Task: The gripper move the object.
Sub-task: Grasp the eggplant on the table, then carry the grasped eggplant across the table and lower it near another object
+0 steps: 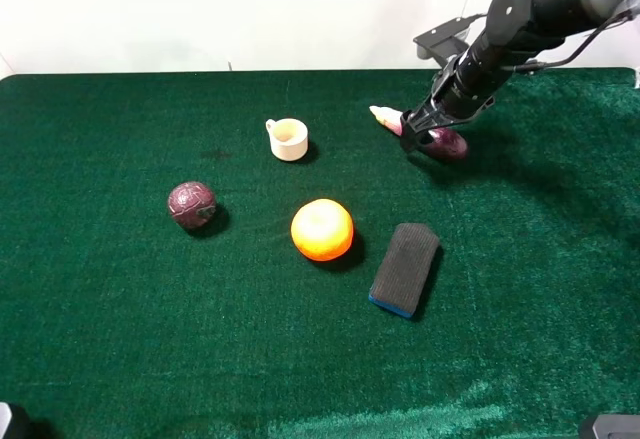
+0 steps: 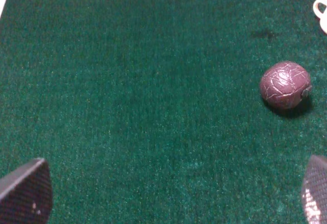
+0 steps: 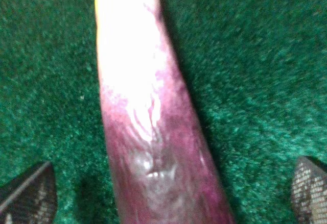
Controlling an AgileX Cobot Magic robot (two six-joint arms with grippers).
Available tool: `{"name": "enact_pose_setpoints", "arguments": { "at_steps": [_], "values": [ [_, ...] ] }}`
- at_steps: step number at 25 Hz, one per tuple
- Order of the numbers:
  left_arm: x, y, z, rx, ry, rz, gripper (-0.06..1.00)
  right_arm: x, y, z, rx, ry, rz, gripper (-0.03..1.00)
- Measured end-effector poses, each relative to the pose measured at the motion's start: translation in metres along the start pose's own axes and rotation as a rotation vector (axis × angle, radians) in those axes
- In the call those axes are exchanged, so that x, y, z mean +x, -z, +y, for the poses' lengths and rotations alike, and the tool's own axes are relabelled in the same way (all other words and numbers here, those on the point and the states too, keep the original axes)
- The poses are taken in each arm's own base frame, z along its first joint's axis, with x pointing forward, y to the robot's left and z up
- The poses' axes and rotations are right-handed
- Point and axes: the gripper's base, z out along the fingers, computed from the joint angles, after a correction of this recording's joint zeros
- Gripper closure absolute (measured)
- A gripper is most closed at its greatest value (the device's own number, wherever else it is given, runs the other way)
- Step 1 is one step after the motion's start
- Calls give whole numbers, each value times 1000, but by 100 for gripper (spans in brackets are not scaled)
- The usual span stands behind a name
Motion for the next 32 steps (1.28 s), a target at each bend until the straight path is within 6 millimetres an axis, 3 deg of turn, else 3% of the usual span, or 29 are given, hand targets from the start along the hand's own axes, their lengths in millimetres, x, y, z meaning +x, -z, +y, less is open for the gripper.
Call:
{"name": "enact_pose_setpoints", "arguments": {
  "at_steps": [8, 15, 32],
  "values": [
    [0, 0, 0, 0, 0, 0, -5, 2, -6, 0, 6, 12, 7, 29],
    [0, 0, 0, 0, 0, 0, -5, 3, -6, -1, 7, 25, 16, 60],
    [0, 0, 0, 0, 0, 0, -5, 3, 0, 0, 2, 41, 35, 61]
  ]
}}
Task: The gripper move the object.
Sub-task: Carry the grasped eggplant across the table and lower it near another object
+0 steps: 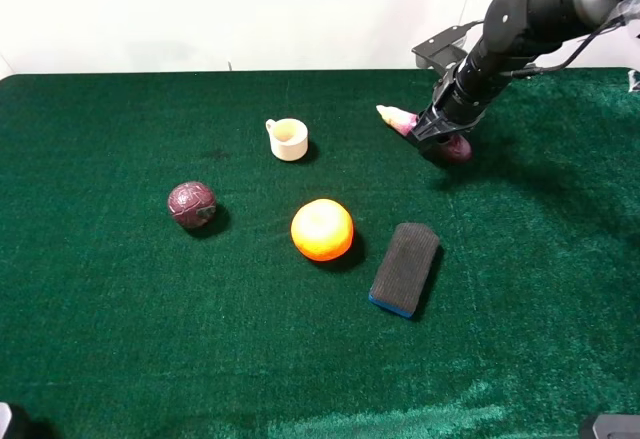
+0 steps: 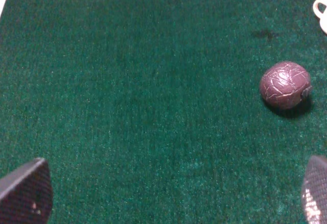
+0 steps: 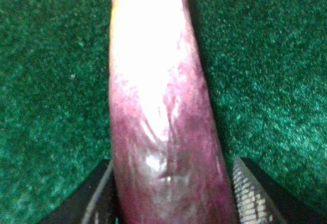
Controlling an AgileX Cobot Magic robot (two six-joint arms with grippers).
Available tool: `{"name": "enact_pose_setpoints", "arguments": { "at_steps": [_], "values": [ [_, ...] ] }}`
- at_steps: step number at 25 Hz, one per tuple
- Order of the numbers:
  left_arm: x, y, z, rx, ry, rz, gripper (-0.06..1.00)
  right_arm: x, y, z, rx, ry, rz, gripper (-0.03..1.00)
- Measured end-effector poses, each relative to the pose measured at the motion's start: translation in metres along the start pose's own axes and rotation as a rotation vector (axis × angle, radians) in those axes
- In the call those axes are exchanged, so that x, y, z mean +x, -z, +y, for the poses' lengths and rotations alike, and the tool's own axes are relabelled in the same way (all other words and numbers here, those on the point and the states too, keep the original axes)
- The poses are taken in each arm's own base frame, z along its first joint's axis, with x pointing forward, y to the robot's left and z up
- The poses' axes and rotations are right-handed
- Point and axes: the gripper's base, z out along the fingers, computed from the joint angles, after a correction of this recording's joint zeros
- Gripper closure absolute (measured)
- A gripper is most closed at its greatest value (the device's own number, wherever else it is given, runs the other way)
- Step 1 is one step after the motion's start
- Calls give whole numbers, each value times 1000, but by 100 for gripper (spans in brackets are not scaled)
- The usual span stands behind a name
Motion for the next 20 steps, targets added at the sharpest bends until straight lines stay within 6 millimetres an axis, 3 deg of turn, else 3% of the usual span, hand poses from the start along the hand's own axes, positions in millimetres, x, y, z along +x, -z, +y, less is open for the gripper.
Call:
{"name": "enact_pose_setpoints", "arguments": {
  "at_steps": [12, 20],
  "values": [
    [0, 0, 0, 0, 0, 0, -5, -7, 55, 5, -28, -63, 13, 61],
    [0, 0, 0, 0, 0, 0, -5, -36, 95, 41, -63, -49, 2, 61]
  ]
}}
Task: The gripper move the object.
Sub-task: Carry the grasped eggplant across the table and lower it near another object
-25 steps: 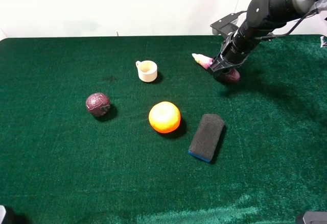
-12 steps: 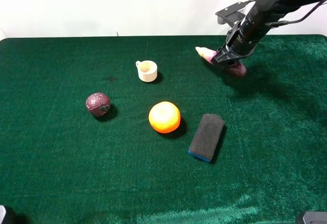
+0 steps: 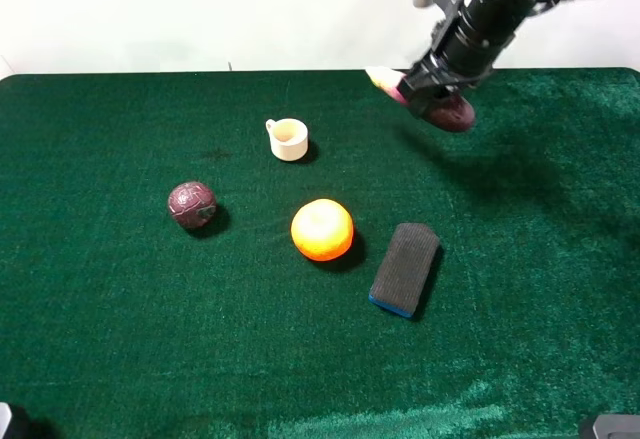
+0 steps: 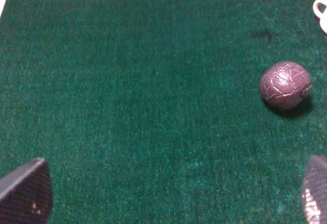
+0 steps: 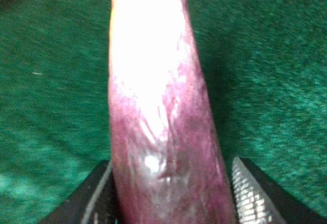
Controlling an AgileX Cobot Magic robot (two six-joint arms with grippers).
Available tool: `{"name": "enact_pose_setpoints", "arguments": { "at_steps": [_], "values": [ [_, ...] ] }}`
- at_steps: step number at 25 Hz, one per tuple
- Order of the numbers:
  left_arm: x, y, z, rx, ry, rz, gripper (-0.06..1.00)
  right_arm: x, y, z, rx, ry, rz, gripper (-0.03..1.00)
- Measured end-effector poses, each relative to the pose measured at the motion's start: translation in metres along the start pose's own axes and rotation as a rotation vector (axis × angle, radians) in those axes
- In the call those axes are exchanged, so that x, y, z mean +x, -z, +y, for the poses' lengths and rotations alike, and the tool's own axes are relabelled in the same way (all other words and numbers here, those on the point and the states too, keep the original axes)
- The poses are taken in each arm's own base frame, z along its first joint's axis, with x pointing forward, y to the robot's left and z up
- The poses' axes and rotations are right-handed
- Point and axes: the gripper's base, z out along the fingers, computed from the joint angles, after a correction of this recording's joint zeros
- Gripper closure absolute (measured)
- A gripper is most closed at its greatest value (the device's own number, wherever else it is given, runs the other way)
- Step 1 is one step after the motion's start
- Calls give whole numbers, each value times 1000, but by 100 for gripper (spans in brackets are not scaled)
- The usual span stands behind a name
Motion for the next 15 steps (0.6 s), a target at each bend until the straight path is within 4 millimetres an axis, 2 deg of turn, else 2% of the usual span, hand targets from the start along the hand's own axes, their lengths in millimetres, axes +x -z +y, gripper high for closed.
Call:
{"name": "enact_pose_setpoints", "arguments": {
  "at_steps": [8, 15],
  "values": [
    [0, 0, 0, 0, 0, 0, -5, -32, 29, 48, -35, 40, 21, 61],
    [0, 0, 0, 0, 0, 0, -5, -40, 38, 94, -71, 80, 41, 61]
  ]
}}
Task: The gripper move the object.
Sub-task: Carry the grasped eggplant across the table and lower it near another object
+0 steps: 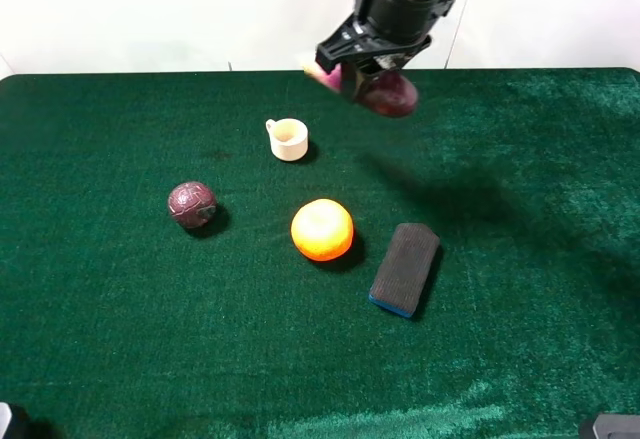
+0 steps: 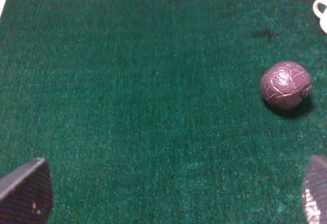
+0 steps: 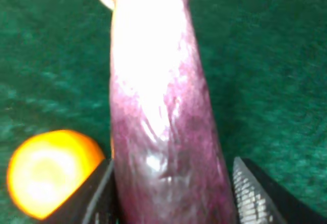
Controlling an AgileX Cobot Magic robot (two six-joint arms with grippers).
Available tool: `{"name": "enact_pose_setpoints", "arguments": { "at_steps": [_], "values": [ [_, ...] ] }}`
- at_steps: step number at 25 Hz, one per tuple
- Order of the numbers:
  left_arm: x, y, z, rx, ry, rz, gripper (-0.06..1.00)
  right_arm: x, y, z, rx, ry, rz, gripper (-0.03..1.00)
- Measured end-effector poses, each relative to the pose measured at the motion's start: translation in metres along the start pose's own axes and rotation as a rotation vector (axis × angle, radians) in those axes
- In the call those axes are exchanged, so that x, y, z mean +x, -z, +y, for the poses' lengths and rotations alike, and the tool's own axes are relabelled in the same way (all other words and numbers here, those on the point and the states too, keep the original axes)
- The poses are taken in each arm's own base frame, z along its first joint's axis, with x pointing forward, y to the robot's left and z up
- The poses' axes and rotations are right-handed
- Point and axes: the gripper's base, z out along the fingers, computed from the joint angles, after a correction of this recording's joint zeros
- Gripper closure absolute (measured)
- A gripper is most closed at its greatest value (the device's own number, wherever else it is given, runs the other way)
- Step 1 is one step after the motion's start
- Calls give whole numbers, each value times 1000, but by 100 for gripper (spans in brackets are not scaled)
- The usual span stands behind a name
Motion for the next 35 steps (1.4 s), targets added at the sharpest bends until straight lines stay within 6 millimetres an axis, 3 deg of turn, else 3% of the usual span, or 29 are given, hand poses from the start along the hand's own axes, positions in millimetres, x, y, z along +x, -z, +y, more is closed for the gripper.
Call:
{"name": "enact_pose_setpoints", "arguments": {
  "at_steps": [20, 29, 35],
  "values": [
    [0, 0, 0, 0, 0, 0, -5, -3, 0, 117, -165, 23, -34, 61],
    [0, 0, 0, 0, 0, 0, -5, -1, 3, 157, -236, 45, -80, 61],
    [0, 0, 0, 0, 0, 0, -5, -2, -16, 174, -288, 38, -74, 61]
  ]
}}
